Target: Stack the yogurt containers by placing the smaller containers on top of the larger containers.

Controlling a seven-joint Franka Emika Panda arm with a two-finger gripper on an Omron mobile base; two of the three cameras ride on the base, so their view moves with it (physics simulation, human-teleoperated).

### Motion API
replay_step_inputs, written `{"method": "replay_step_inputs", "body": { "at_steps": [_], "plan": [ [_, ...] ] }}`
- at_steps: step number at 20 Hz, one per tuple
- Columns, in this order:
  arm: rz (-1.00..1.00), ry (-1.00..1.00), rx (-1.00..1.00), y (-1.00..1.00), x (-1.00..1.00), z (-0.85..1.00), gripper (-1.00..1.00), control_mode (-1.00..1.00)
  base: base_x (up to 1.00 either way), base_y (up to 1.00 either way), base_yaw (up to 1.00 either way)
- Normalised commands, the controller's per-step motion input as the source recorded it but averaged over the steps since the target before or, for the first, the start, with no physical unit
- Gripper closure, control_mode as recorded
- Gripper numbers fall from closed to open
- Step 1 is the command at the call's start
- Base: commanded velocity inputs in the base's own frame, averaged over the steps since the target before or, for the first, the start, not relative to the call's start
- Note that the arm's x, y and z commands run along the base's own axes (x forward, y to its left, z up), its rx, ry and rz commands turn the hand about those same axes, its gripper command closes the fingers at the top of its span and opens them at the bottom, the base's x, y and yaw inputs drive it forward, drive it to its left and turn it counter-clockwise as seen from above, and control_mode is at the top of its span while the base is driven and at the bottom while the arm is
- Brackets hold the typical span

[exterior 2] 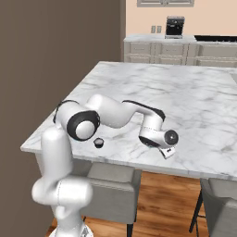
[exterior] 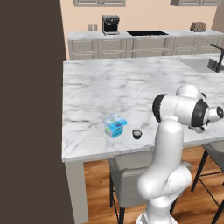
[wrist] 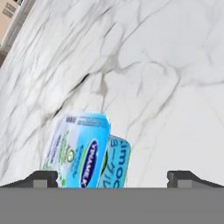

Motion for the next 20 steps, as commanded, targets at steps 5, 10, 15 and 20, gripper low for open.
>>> {"method": "replay_step_inputs", "body": {
  "at_steps": [5,10,15,20],
  "plan": [
    [0.0,0.0,0.01,0.0,0.31,-0.11,-1.0,-1.0,0.0,0.0,0.0],
    [0.0,0.0,0.0,0.1,0.35,-0.09,-1.0,-1.0,0.0,0.0,0.0],
    [0.0,0.0,0.0,0.16,0.31,-0.07,-1.0,-1.0,0.0,0.0,0.0],
    [0.0,0.0,0.0,0.13,0.27,-0.09,-1.0,-1.0,0.0,0.0,0.0]
  ]
}}
